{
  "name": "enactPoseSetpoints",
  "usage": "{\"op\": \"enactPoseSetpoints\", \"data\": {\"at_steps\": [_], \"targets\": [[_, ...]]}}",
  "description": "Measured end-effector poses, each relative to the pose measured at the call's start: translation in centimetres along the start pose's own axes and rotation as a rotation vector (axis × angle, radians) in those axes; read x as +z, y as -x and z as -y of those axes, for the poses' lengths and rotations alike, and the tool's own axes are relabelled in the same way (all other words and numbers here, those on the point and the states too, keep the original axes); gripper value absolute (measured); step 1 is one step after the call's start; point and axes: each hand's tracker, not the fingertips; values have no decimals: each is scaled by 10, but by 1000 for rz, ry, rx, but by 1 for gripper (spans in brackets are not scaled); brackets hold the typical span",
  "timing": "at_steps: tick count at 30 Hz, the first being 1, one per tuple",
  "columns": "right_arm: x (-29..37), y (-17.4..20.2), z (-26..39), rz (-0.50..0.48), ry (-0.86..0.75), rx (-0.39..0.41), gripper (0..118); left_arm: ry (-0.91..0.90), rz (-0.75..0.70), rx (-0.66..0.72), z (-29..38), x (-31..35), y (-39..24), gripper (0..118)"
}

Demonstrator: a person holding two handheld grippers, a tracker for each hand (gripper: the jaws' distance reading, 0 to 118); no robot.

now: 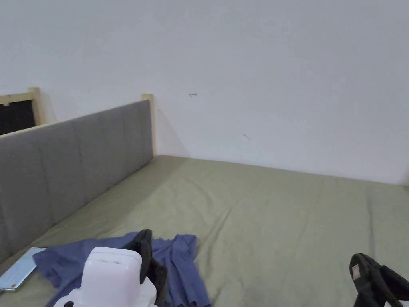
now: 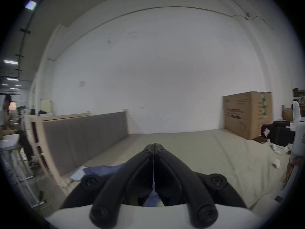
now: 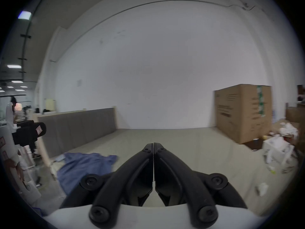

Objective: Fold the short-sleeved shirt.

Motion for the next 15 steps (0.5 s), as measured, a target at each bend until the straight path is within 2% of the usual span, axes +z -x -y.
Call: {"op": "enactPoseSetpoints", "data": {"at_steps": [3,5,8,10,12,15], "targets": [[-21,32,-2,-103,15,-12,0,10,-79,3,-2,9,35,0],[-28,41,-5,-150,8,-23,0,19,-85,18,-2,8,50,0],[-34,37,-11,-163,6,-8,0,91,9,100,-19,-20,76,0],[-37,29,-14,-167,17,2,0,258,83,157,-31,-64,97,0],[-41,18,-14,-165,42,5,0,510,215,226,-24,-127,121,0],[-52,3,-5,-121,124,2,0,936,416,203,23,-221,130,1]]}}
